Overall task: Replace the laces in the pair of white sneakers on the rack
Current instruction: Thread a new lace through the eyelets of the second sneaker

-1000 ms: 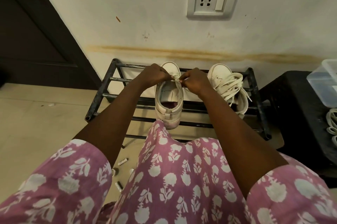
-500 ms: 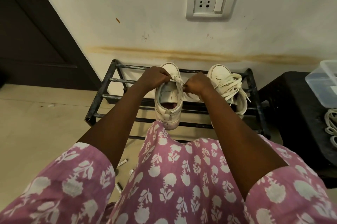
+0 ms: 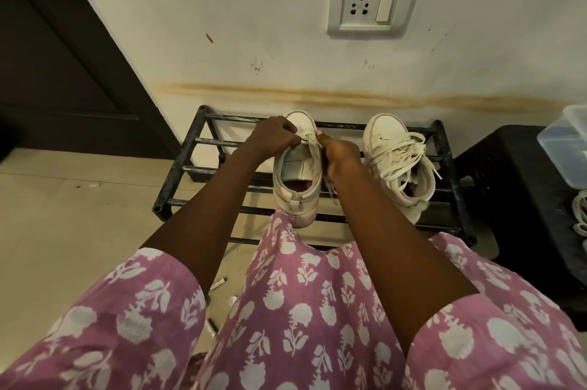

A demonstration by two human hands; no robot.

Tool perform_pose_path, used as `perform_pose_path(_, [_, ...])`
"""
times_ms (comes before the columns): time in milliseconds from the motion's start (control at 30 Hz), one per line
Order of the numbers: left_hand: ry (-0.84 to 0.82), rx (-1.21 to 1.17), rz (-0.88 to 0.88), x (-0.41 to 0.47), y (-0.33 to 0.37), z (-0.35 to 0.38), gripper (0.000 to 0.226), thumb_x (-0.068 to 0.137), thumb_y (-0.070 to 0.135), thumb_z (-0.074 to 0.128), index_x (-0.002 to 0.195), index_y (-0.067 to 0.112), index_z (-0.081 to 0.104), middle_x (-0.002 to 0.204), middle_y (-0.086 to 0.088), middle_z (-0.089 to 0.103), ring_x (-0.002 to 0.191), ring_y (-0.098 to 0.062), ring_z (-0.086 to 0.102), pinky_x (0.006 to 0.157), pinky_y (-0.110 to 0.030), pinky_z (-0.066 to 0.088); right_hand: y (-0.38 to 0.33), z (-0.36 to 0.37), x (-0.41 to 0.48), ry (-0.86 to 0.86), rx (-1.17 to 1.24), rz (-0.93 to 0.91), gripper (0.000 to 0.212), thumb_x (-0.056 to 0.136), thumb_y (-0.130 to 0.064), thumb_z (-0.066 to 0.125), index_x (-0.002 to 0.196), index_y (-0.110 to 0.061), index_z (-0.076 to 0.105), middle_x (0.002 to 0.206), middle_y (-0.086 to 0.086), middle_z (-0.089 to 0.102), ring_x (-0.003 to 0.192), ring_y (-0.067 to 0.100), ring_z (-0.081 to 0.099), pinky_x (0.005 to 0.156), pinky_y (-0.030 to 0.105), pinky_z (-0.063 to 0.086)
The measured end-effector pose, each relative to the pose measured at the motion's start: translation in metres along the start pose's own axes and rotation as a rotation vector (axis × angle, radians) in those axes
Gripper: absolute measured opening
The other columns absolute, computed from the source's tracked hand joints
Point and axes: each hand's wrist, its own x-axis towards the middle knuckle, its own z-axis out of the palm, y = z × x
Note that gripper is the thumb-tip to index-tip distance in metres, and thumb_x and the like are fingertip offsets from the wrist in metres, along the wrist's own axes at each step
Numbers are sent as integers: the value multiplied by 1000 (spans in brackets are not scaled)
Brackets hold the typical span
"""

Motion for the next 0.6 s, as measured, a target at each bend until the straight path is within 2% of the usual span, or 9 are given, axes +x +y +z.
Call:
perform_pose_path(33, [-3, -3, -3, 0, 0, 0, 33, 80, 12, 63, 113, 9, 64, 117, -10, 62, 110, -25, 56, 84, -30, 46, -1, 2, -2, 1, 155, 57, 38, 85, -18, 69, 114, 5, 61, 97, 15, 66, 75, 23, 62, 77, 37, 56])
perform_pose_path(100, [-21, 1, 7, -1, 1, 1, 33, 81, 11, 61, 114, 11, 64, 117, -11, 63, 109, -26, 56, 85, -30, 46, -2, 7, -5, -14, 340, 110, 37, 84, -8, 68, 116, 7, 61, 101, 18, 65, 72, 25, 60, 80, 38, 54])
perform_pose_path(167, [-37, 18, 25, -1, 1, 1, 38, 81, 10, 59, 119, 14, 63, 119, -11, 62, 108, -25, 56, 83, -28, 44, -3, 8, -9, 9, 385, 118, 35, 83, -3, 66, 116, 7, 60, 96, 17, 63, 66, 24, 58, 77, 38, 54])
perform_pose_path(233, [-50, 35, 42, -1, 2, 1, 44, 82, 10, 58, 125, 18, 60, 122, -11, 61, 110, -25, 56, 81, -26, 42, -4, 8, -11, 72, 416, 105, 29, 83, 1, 64, 111, 8, 62, 87, 15, 62, 60, 22, 56, 63, 33, 54])
perform_pose_path(300, [-61, 75, 60, 1, 2, 3, 46, 83, 10, 56, 128, 21, 58, 126, -12, 60, 114, -27, 54, 84, -26, 40, -2, 8, -12, 150, 446, 93, 19, 83, 5, 60, 101, 8, 64, 76, 13, 61, 54, 19, 56, 56, 29, 52])
perform_pose_path(367, [-70, 119, 74, 2, 2, 4, 47, 84, 11, 55, 130, 22, 57, 131, -13, 57, 120, -27, 50, 92, -28, 39, -1, 9, -12, 155, 483, 75, 11, 89, 2, 52, 90, 1, 63, 71, 9, 55, 55, 16, 53, 61, 27, 53])
perform_pose_path(467, [-88, 175, 106, 2, 3, 5, 45, 88, 10, 51, 132, 20, 56, 139, -13, 51, 127, -27, 45, 97, -29, 36, 5, 12, -12, 109, 473, 6, 25, 96, -4, 39, 74, -14, 49, 72, 3, 48, 60, 12, 47, 62, 24, 48])
perform_pose_path(533, [-102, 236, 131, 1, 4, 5, 44, 92, 11, 47, 135, 19, 52, 142, -15, 46, 130, -29, 41, 97, -29, 34, 3, 12, -13, 174, 525, 33, 21, 93, -1, 45, 75, -8, 54, 72, 6, 54, 60, 16, 54, 63, 29, 52])
perform_pose_path(600, [-118, 281, 144, 1, 5, 5, 44, 94, 12, 43, 137, 18, 48, 144, -16, 43, 132, -30, 39, 97, -30, 33, -2, 12, -15, 216, 560, -30, 13, 86, 4, 54, 76, -4, 58, 70, 7, 59, 56, 17, 59, 51, 26, 52])
